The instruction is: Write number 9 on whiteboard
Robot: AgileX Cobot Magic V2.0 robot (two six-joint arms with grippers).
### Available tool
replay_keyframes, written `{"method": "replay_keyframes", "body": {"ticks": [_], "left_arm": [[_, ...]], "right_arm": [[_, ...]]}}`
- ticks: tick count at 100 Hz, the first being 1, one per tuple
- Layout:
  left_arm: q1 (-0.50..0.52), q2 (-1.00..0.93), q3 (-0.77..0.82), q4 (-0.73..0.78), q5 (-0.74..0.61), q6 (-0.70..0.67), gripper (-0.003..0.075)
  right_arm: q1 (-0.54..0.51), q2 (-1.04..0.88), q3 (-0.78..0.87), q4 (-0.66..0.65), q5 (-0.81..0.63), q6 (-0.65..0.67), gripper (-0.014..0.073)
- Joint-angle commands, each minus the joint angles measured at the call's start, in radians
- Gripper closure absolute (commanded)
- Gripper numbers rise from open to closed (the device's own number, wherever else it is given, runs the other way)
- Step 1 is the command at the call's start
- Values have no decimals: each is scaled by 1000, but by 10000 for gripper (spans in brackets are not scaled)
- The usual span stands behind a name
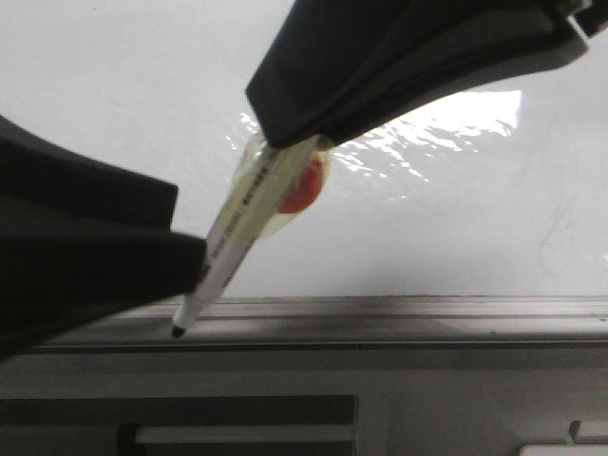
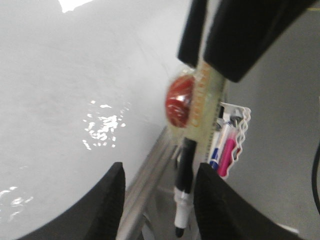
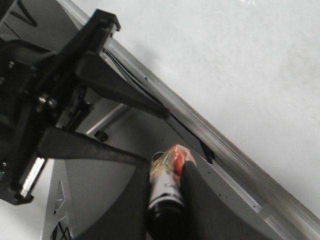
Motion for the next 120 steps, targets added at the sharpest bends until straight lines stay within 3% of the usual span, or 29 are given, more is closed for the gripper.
{"method": "replay_keyframes", "body": {"ticks": [1,22,51,71,102,120], "left_arm": [[-5,-73,-25,-104,-44,-7,411],[-5,-234,-25,-173,86,-5,411],[-5,-276,-25,-198,84,-5,411],[-5,-276,-25,-201,77,-5,411],[-5,-276,-25,-211,77,-5,411],[-5,-276,-25,-210,77,-5,411]], "right_arm": [[-41,-46,-63,-23,-14,-10,650],[-161,-83,-158,-82,24,-10,650],[-259,8,-247,-122,-15,-10,650],[-259,143,-290,-122,-127,-10,655],[-233,154,-300,-123,80,-10,655],[-241,124,-338,-142,6,-10,655]]}}
